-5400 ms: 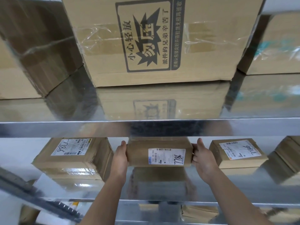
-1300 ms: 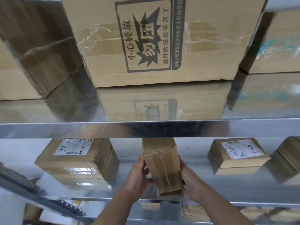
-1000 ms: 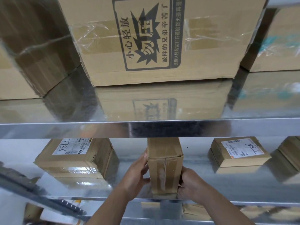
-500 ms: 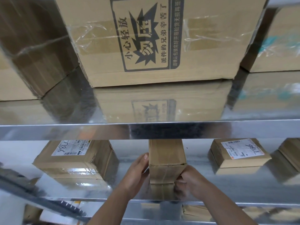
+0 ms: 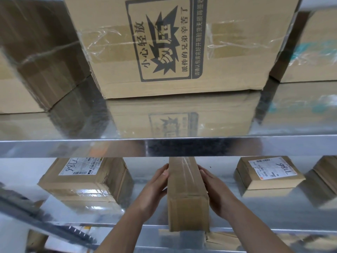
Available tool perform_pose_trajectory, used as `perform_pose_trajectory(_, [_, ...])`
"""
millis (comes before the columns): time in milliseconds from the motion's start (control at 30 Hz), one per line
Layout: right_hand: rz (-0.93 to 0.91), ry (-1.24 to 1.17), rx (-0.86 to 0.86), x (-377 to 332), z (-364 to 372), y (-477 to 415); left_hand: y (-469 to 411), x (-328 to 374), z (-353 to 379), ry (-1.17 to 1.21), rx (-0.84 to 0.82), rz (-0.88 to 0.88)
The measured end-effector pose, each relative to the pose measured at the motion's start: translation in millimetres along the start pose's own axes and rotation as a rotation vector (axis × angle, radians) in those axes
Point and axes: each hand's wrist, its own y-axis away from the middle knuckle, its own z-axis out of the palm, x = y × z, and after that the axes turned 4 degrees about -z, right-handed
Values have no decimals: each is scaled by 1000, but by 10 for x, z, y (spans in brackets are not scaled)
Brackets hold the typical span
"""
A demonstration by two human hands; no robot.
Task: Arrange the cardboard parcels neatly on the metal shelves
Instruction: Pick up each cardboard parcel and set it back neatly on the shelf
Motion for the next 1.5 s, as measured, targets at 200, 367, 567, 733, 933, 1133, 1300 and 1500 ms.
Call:
perform_pose_trajectory(200, [40, 2, -57, 34, 28, 61, 15, -136, 41, 48, 25, -47])
perform_pose_trajectory(367, [62, -67, -2, 155, 116, 86, 44, -205, 37, 82, 41, -51])
perform_pose_trajectory(567, [110, -148, 28, 329, 138, 97, 74, -326, 31, 98, 54, -66])
perform_pose_trajectory(733, [112, -156, 26, 314, 164, 124, 89, -338, 47, 106, 58, -73])
perform_pose_trajectory(933, [106, -101, -13, 188, 135, 163, 120, -255, 53, 77, 62, -64])
perform_pose_trajectory(1133, [12, 36, -70, -125, 17, 175, 113, -39, -5, 10, 32, 1])
perform_pose_trajectory(1300, [13, -65, -72, -199, -71, 205, 73, 58, -54, 126, 133, -21])
perform_pose_trajectory(1500, [-7, -124, -55, -211, -32, 226, 75, 59, 9, 176, 225, 7])
